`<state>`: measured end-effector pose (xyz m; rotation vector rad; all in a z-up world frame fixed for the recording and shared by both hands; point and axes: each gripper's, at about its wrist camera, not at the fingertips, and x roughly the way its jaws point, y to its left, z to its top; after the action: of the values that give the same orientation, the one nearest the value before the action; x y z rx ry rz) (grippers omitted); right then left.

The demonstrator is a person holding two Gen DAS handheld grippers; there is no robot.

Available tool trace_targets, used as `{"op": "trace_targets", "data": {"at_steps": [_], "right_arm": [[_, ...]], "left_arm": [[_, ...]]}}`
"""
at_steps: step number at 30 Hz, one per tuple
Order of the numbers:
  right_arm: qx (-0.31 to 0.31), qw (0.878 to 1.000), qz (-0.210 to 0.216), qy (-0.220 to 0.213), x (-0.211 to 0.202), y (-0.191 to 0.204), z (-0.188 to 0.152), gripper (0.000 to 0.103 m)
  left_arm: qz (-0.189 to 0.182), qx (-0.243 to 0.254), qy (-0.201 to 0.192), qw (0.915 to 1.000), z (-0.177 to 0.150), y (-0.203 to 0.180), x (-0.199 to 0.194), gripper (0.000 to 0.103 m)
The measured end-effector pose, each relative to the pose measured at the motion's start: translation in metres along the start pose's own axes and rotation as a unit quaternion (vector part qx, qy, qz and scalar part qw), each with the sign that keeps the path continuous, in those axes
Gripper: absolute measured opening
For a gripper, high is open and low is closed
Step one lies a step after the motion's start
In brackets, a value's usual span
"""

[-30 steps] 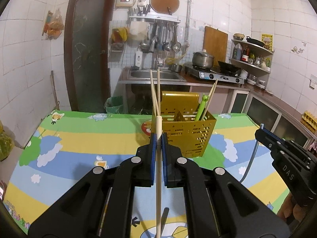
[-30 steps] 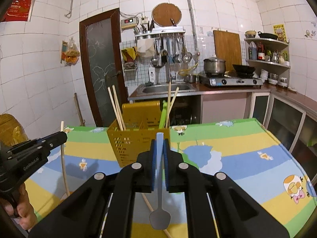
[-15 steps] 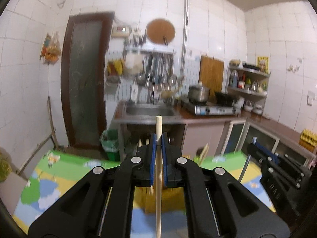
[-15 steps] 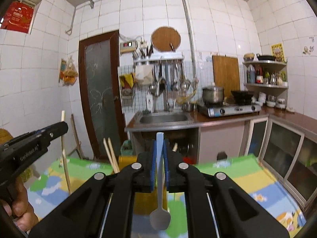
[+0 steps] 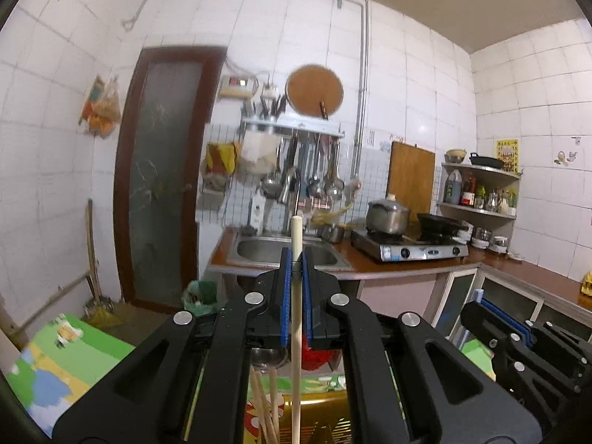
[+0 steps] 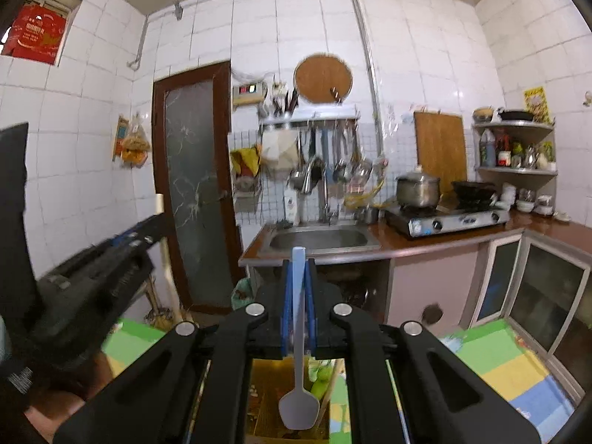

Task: Organize utensils
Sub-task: 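Lift the spoon and chopstick with both tools and carry them over the caddy, then open both tools to drop the spoon and chopstick into the caddy, then grasp a chopstick with the right tool while the left tool grasps a spoon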

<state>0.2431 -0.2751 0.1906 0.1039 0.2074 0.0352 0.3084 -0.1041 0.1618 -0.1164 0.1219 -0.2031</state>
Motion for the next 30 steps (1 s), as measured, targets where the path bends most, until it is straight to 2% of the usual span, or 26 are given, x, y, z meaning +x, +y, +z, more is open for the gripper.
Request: {"op": "trace_targets", "data": {"at_steps": [3, 6, 8, 9, 10, 11, 12, 13, 14, 16, 19, 22, 25, 30], "right_arm": [[0.002, 1.0, 0.0, 0.028, 0.019, -0.003, -0.023, 0.007], [0.013, 0.998, -0.001, 0.058, 0.034, -0.012, -0.046, 0.007], [0.021, 0.997, -0.005, 0.074, 0.037, -0.019, -0.055, 0.014], [0.024, 0.996, -0.007, 0.082, 0.038, -0.021, -0.058, 0.035], [0.029, 0.995, -0.006, 0.091, 0.036, -0.024, -0.06, 0.057], [0.033, 0.995, -0.004, 0.094, 0.034, -0.026, -0.06, 0.06], [0.033, 0.995, -0.009, 0.097, 0.03, -0.027, -0.06, 0.06], [0.029, 0.994, -0.018, 0.1, 0.024, -0.029, -0.061, 0.06], [0.027, 0.994, -0.025, 0.104, 0.019, -0.032, -0.062, 0.061], [0.035, 0.993, -0.028, 0.11, 0.005, -0.039, -0.065, 0.069], [0.047, 0.991, -0.032, 0.118, -0.018, -0.05, -0.073, 0.075], [0.039, 0.991, -0.035, 0.125, -0.041, -0.054, -0.084, 0.079], [0.028, 0.989, -0.039, 0.141, -0.052, -0.053, -0.098, 0.08], [0.011, 0.979, -0.037, 0.201, -0.058, -0.045, -0.145, 0.08]], "left_arm": [[-0.004, 0.002, 0.028, 0.9996, -0.03, 0.002, 0.017, 0.004], [-0.003, 0.0, 0.053, 0.9986, -0.045, 0.008, 0.026, 0.005], [-0.005, -0.006, 0.068, 0.9977, -0.049, 0.015, 0.028, 0.005], [-0.006, -0.01, 0.072, 0.9973, -0.048, 0.018, 0.025, 0.011], [-0.005, -0.01, 0.078, 0.9969, -0.047, 0.02, 0.022, 0.034], [-0.003, -0.012, 0.084, 0.9964, -0.045, 0.022, 0.018, 0.048], [-0.002, -0.017, 0.081, 0.9965, -0.042, 0.026, 0.009, 0.066], [0.002, -0.023, 0.071, 0.9972, -0.039, 0.03, -0.005, 0.076], [0.007, -0.023, 0.069, 0.9973, -0.036, 0.034, -0.014, 0.08], [0.012, -0.027, 0.079, 0.9964, -0.033, 0.041, -0.031, 0.092], [0.019, -0.037, 0.096, 0.9945, -0.034, 0.055, -0.053, 0.098], [0.034, -0.032, 0.113, 0.9925, -0.043, 0.067, -0.077, 0.098], [0.052, -0.008, 0.145, 0.988, -0.062, 0.072, -0.093, 0.098], [0.07, 0.023, 0.217, 0.9733, -0.119, 0.086, -0.115, 0.098]]}}
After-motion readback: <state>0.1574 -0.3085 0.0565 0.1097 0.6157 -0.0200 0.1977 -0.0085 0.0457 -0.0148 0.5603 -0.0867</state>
